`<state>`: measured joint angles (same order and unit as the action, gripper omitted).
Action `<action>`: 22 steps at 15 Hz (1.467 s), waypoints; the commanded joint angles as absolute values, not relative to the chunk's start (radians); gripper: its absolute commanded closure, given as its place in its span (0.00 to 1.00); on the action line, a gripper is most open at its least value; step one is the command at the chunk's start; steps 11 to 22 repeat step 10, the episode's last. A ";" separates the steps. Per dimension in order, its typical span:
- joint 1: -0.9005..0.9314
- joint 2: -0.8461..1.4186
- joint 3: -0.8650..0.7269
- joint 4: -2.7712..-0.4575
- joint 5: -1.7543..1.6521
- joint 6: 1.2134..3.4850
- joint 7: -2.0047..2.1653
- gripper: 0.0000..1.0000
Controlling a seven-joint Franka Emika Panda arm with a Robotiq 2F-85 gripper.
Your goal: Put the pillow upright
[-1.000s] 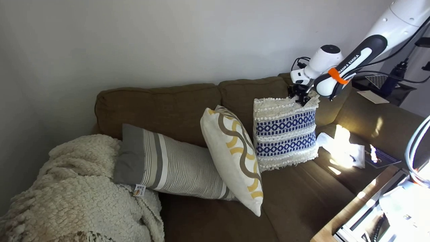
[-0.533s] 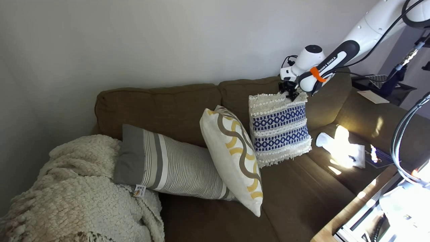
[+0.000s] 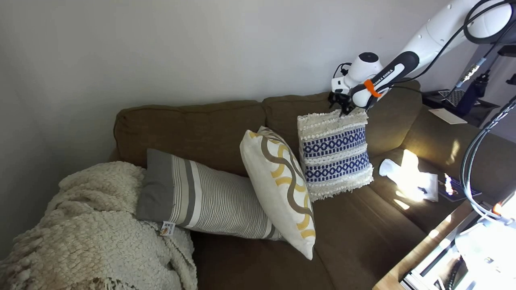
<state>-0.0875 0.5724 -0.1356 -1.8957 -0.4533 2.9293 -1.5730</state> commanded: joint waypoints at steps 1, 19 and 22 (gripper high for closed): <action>-0.014 0.408 -0.248 -2.086 -0.575 2.979 -1.471 0.01; 0.100 0.205 -0.445 -2.332 -0.940 3.186 -1.451 0.01; 0.100 0.205 -0.445 -2.332 -0.940 3.186 -1.451 0.01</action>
